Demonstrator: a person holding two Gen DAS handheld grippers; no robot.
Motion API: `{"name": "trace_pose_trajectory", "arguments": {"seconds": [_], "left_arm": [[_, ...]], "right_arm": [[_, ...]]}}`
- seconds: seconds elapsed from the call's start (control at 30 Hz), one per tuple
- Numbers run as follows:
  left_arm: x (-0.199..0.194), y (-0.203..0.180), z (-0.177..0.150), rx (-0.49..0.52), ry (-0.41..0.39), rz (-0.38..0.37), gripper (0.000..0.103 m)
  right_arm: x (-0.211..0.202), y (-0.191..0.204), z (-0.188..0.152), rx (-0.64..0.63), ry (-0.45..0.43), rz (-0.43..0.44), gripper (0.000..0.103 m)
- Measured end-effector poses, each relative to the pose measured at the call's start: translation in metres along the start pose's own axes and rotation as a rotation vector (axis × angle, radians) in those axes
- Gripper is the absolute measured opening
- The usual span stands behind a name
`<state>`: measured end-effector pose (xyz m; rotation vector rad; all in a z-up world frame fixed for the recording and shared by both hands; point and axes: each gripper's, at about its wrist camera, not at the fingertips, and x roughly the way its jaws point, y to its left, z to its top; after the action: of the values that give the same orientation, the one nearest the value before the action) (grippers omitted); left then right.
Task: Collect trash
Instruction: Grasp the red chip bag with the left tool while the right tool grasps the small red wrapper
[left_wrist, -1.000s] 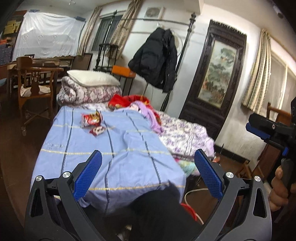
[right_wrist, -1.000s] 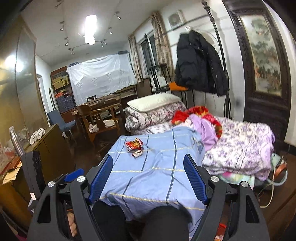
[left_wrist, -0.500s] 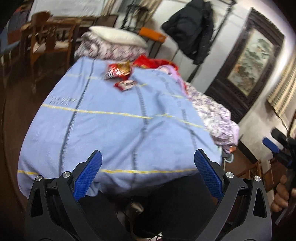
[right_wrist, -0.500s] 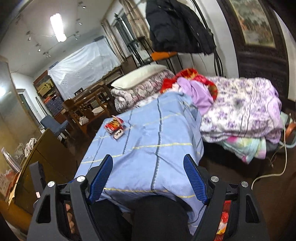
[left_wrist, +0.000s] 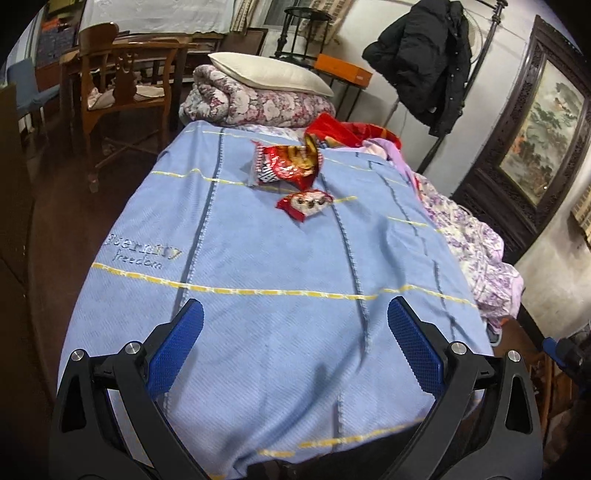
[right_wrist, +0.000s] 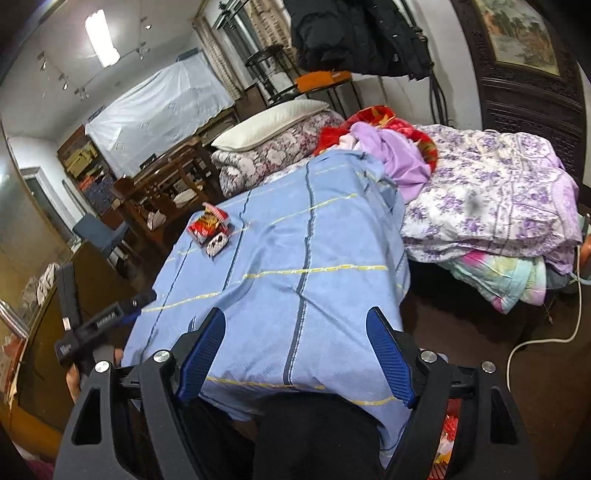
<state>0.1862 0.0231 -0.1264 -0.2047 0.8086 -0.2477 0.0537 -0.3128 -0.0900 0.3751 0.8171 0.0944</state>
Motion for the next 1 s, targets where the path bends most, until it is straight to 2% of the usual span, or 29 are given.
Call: {"name": "trace_pose_trajectory", "arguments": {"seconds": [0.2,0.33,0.43,0.53,0.7,0.8,0.93,0.97,1.0], "left_arm": [[0.010,0.019,0.013,-0.006,0.011,0.060,0.096],[0.025,0.024,0.031,-0.017,0.021,0.053,0.096],[0.042,0.016,0.047,0.013,0.020,0.054,0.096],[0.062,-0.002,0.073,0.089,-0.009,0.109,0.096],[0.104,-0.017,0.131,0.137,-0.025,0.101,0.096],[0.133,-0.024,0.151,0.141,0.013,0.099,0.096],[0.178,-0.027,0.161,0.155,0.089,0.193,0.096],[0.187,-0.020,0.159,0.130,0.117,0.186,0.096],[0.189,-0.015,0.159,0.112,0.122,0.173,0.090]], "right_arm": [[0.035,0.014,-0.004,-0.038,0.048,0.046,0.077],[0.047,0.022,-0.003,-0.060,0.062,0.055,0.077],[0.053,0.020,-0.002,-0.059,0.067,0.059,0.077],[0.059,0.014,0.002,-0.042,0.073,0.065,0.077],[0.072,0.002,0.007,-0.014,0.097,0.065,0.077],[0.080,-0.004,0.012,-0.002,0.110,0.061,0.077],[0.085,-0.008,0.017,0.004,0.118,0.061,0.077],[0.086,-0.007,0.018,0.000,0.118,0.061,0.077],[0.086,-0.006,0.019,-0.005,0.115,0.058,0.077]]}}
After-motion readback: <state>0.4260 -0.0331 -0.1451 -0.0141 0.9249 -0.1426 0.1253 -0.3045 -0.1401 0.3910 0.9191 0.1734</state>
